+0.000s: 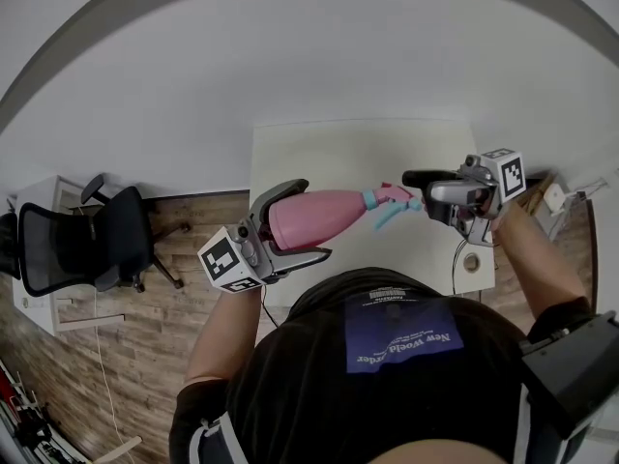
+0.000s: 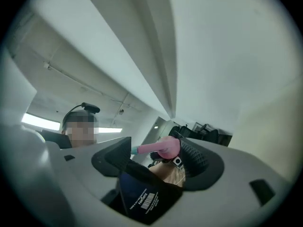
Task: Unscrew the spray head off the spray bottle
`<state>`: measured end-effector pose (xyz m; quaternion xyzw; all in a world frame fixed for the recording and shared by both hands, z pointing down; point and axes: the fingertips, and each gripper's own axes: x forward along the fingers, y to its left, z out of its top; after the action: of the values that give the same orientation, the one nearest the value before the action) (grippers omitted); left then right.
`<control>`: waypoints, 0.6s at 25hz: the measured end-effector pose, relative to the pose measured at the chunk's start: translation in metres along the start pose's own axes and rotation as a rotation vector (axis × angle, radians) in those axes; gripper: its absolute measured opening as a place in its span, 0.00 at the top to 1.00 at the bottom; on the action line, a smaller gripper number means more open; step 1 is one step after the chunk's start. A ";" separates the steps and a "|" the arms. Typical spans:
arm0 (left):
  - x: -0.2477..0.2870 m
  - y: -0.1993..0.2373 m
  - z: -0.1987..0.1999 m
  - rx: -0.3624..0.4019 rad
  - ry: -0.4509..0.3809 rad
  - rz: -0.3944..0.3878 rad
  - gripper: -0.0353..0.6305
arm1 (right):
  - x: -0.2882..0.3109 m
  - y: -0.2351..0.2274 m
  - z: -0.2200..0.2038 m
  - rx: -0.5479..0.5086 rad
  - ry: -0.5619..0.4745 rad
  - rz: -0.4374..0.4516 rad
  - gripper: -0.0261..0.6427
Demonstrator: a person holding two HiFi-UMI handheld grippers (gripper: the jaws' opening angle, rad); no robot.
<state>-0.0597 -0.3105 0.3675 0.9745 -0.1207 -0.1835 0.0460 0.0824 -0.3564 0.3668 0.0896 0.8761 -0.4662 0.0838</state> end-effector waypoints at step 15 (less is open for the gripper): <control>-0.004 -0.019 -0.006 0.168 0.092 -0.036 0.21 | 0.035 -0.010 -0.037 0.256 0.156 0.097 0.51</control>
<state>-0.0568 -0.2912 0.3714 0.9843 -0.1160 -0.1286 -0.0337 0.0440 -0.3290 0.3874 0.1776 0.8080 -0.5612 0.0256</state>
